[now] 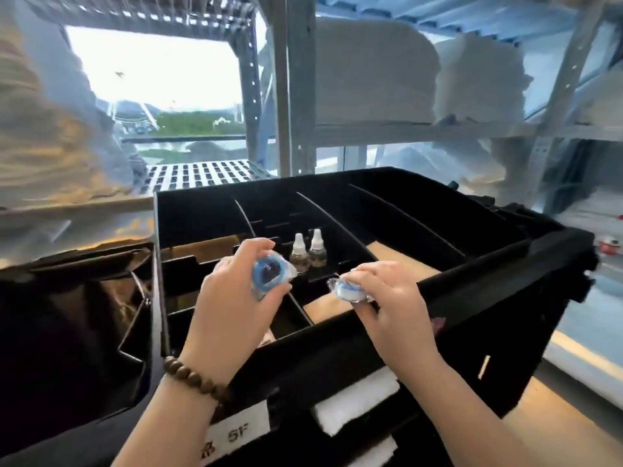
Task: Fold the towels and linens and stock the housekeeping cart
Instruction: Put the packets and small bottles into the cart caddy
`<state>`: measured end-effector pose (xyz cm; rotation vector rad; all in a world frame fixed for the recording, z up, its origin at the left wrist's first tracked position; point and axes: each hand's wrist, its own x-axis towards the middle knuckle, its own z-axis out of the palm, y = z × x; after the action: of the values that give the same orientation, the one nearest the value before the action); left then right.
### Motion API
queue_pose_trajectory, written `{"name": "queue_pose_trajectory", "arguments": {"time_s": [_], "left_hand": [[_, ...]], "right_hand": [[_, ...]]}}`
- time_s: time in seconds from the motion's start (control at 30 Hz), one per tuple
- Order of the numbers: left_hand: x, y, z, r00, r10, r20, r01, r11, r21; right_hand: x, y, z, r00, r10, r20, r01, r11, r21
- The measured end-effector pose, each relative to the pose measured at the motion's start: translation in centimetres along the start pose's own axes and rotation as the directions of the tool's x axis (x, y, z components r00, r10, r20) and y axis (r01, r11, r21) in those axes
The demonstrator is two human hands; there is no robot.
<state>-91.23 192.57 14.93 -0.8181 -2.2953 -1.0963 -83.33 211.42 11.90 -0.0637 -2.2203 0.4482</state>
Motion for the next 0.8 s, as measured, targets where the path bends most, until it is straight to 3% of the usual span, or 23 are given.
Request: {"name": "queue_pose_trajectory", "arguments": {"time_s": [0.13,0.37,0.5,0.6,0.8], "left_hand": [[3.3,-2.2,-0.9,0.998,-0.028,0.061,0.022,0.995,0.097],[9.0,-4.0,0.3,0.956,-0.042,0.29,-0.033,0.969,0.246],[11.2,-4.4,2.4,0.929,-0.071,0.363,-0.037,0.959,0.282],[12.4,-4.5,4.5,0.923,-0.086,0.374,-0.031,0.955,0.296],[13.3,-4.4,8.5,0.912,-0.154,0.379,0.031,0.949,0.312]], "right_hand": [[4.1,0.5,2.5,0.996,-0.069,0.058,0.069,0.998,0.004],[9.4,2.9,5.7,0.944,-0.248,0.219,0.245,0.969,0.04],[12.1,5.9,7.1,0.86,-0.392,0.327,0.4,0.916,0.047],[13.8,8.2,7.8,0.808,-0.436,0.396,0.435,0.895,0.099],[16.4,11.2,8.3,0.636,-0.568,0.523,0.609,0.785,0.113]]}}
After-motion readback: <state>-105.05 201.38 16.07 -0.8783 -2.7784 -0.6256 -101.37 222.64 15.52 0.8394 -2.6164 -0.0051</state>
